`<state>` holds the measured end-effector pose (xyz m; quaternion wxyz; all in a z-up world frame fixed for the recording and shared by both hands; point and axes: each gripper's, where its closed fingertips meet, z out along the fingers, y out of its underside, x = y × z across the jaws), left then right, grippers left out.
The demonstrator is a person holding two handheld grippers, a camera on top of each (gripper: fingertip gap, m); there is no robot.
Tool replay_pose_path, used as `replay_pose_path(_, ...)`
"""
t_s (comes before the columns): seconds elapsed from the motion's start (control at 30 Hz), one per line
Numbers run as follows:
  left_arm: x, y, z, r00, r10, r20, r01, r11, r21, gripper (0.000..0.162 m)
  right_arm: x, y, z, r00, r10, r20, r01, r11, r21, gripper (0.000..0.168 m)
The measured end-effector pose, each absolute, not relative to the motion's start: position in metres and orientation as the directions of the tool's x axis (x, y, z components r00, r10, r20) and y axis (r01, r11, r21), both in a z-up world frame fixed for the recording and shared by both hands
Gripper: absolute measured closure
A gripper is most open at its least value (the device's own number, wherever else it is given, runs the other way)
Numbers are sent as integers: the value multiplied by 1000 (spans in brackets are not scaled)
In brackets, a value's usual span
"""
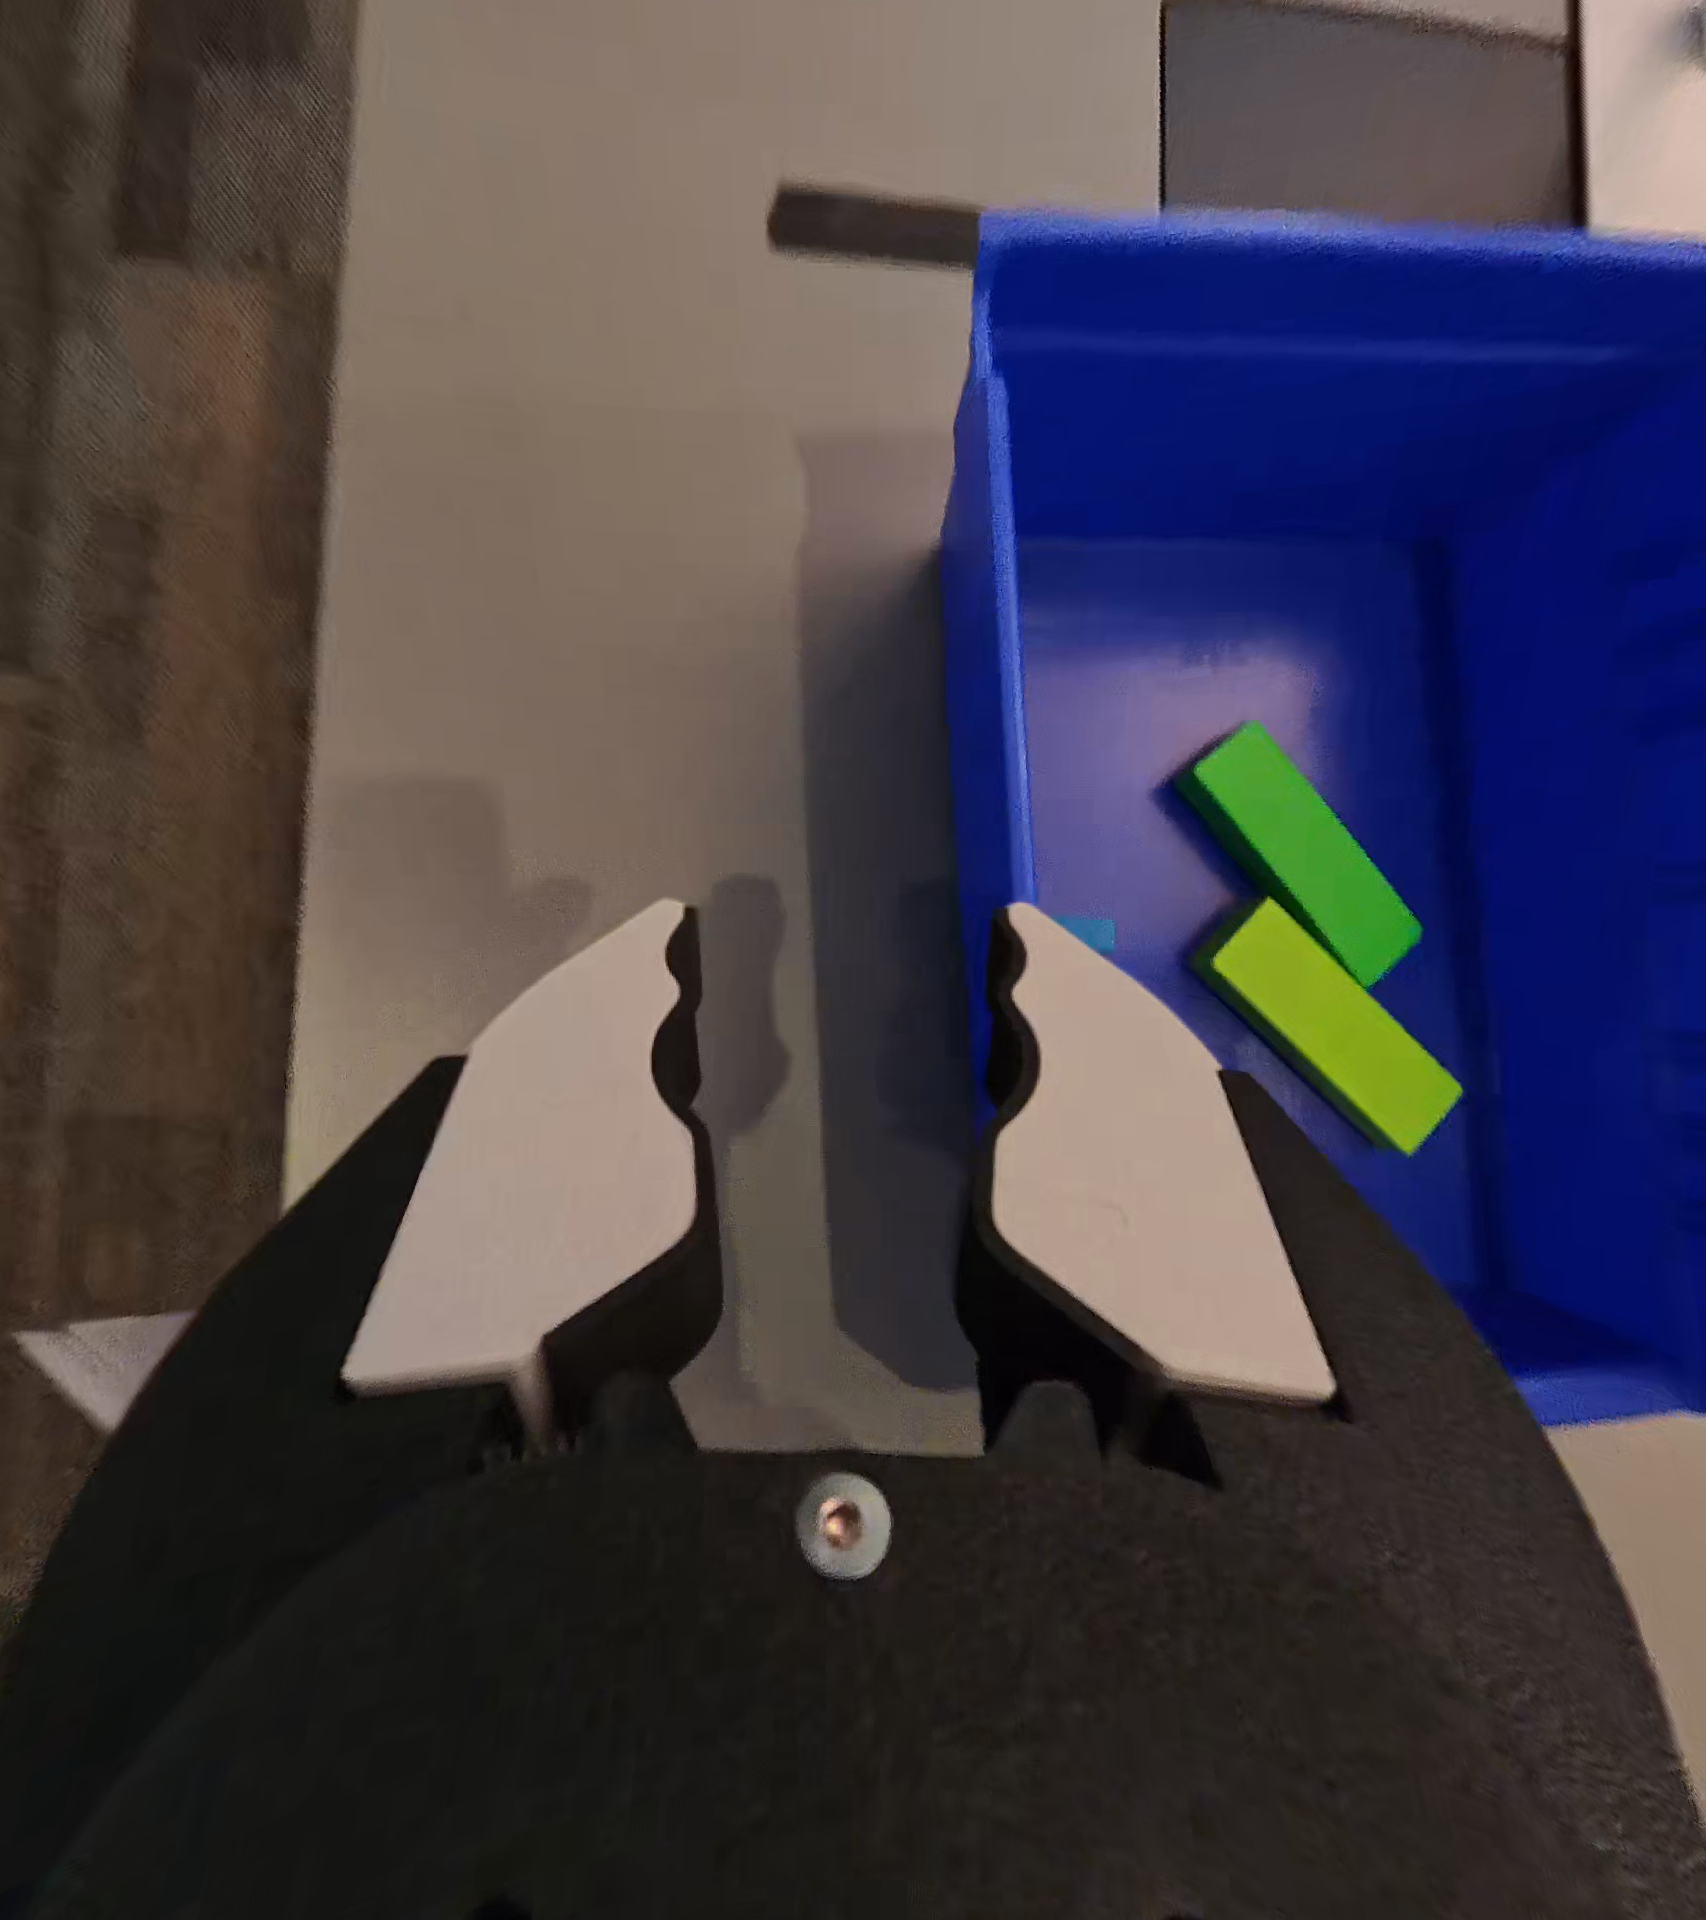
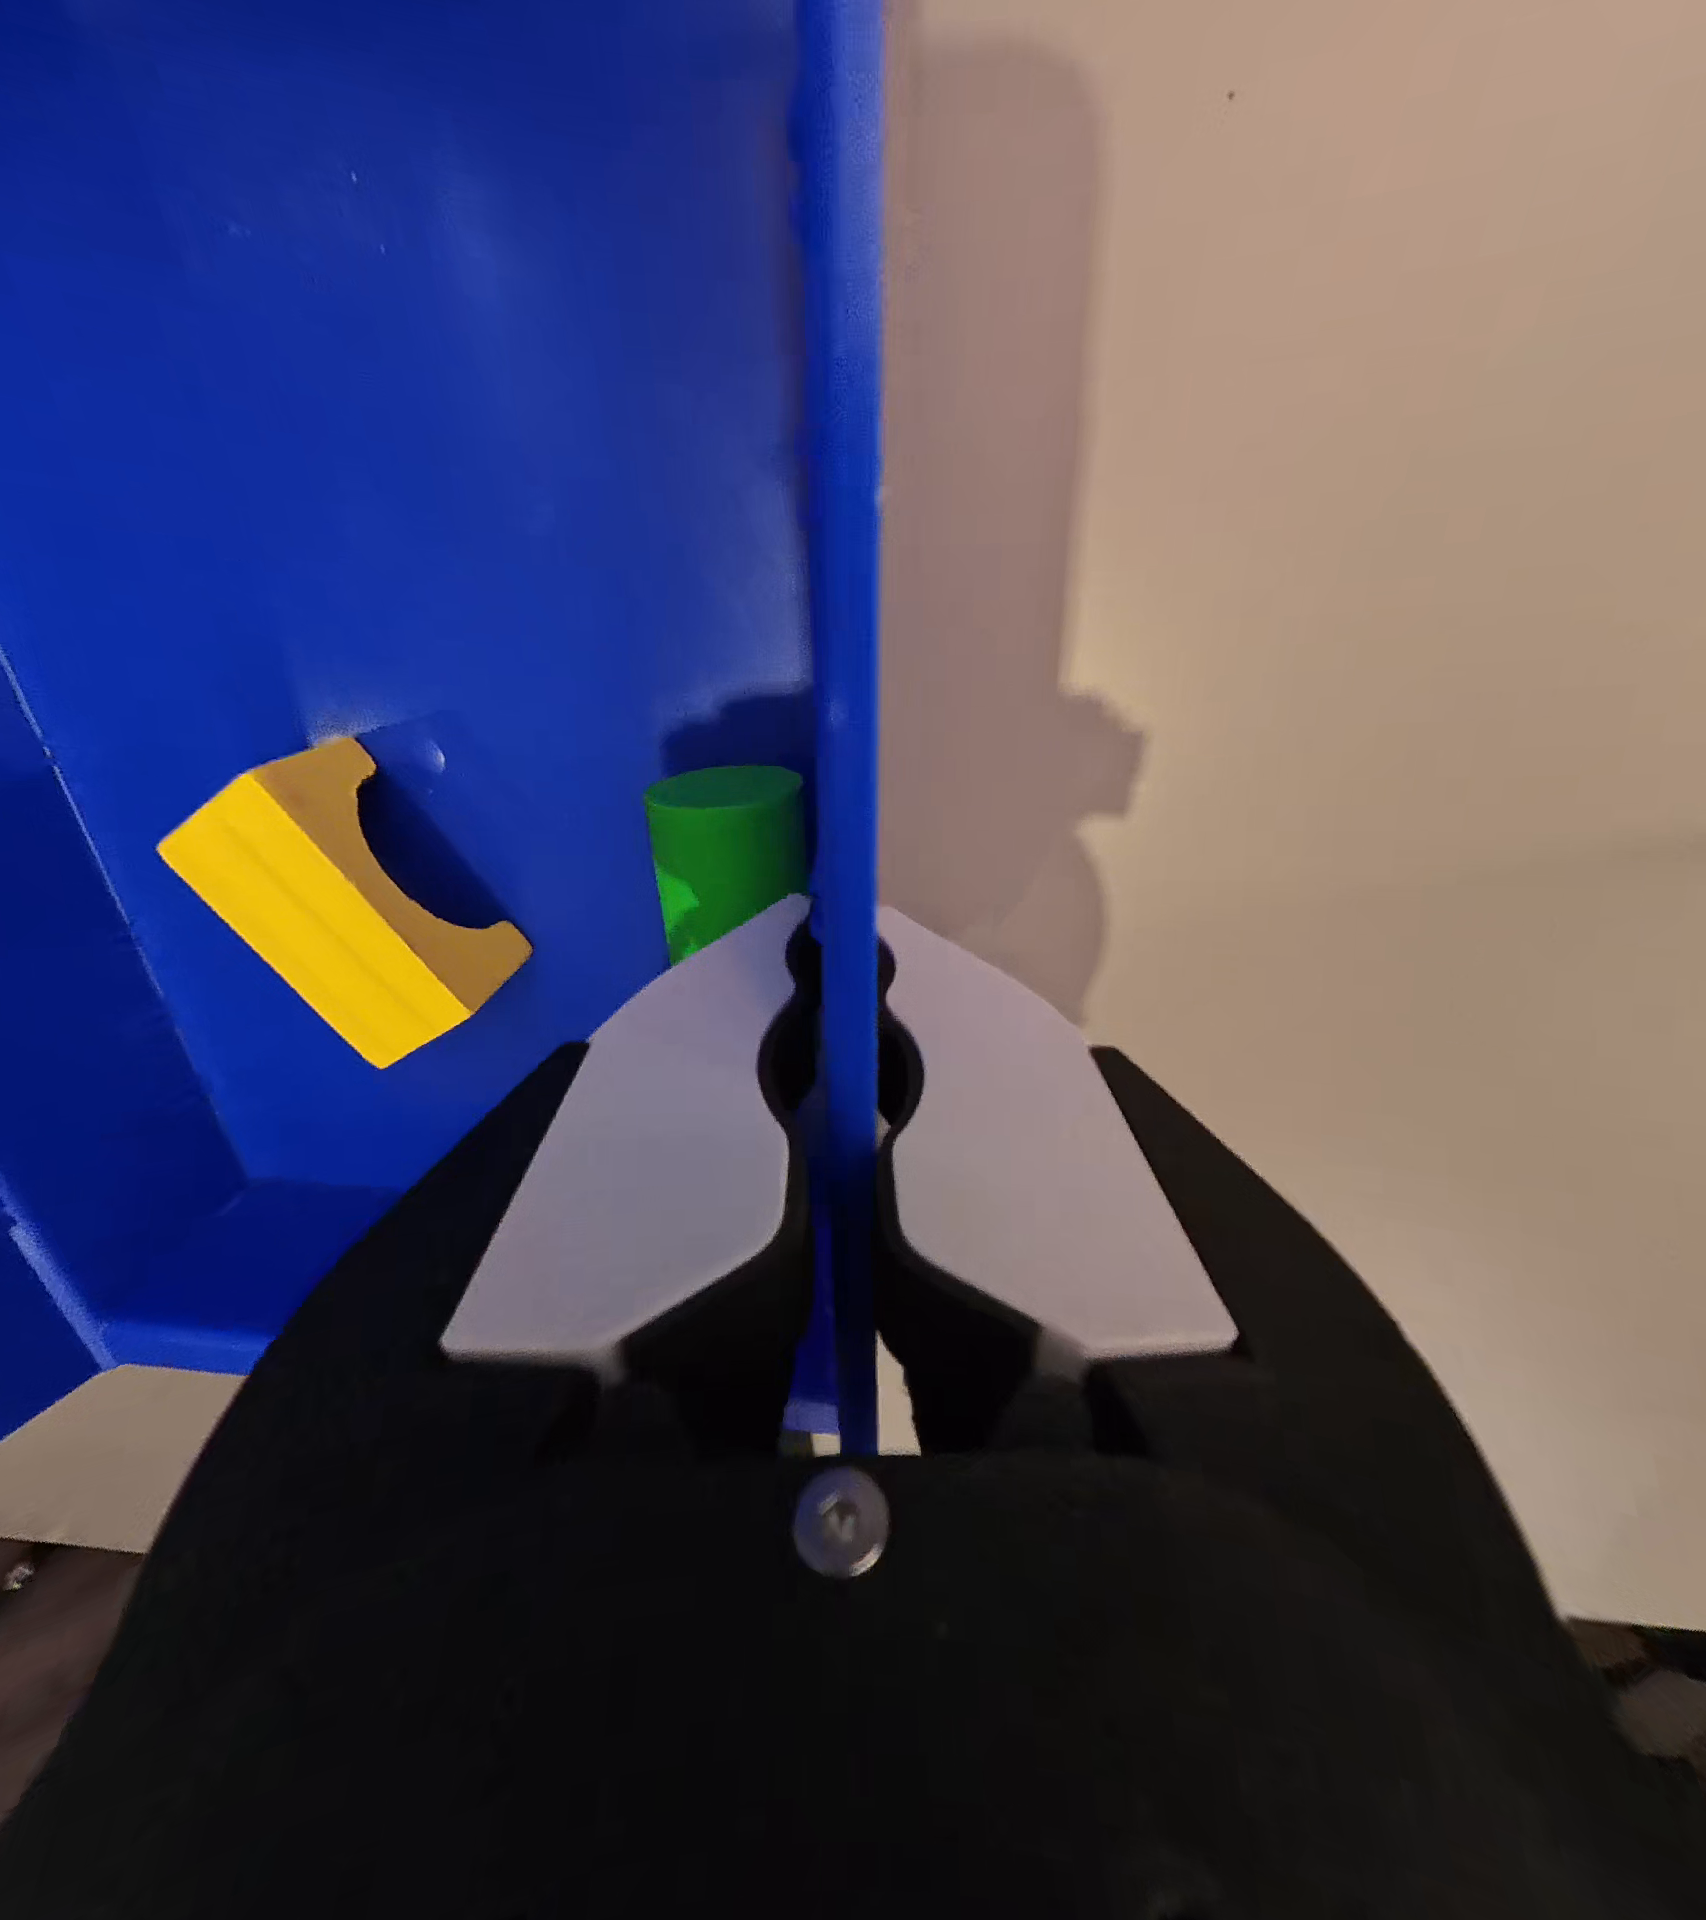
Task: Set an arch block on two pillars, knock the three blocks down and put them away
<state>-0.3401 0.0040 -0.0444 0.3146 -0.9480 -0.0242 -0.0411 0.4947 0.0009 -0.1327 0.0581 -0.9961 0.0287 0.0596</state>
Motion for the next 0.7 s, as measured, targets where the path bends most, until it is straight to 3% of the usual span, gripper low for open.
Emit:
replay_pose_path(0.17,-310,5,-67,946,-14,323,149,-868,-474,114,493,-5,-143,990,-49,-131,-58,-996,-69,161)
replay_pose_path(0.3,-305,0,-89,958,-22,286,90,-923,-373,114,489,-8,-144,991,-37,-126,-44,-998,-55,161)
replay_pose_path(0.4,-291,-1,-101,947,-35,320,65,-953,-296,137,486,-10,-144,991,-38,-129,-45,-998,-53,161)
replay_pose_path(0.5,-288,2,-115,970,-32,242,28,-970,-241,149,476,-13,-144,990,-42,-136,-48,-998,-46,161)
replay_pose_path(0.6,-281,6,-123,988,-57,141,-29,-980,-199,147,454,-15,-144,990,-24,-138,-29,-999,-36,162)
replay_pose_path(0.7,-251,11,-123,980,-107,167,-74,-979,-192,147,418,-17,-144,989,27,-147,25,-1000,-19,162)
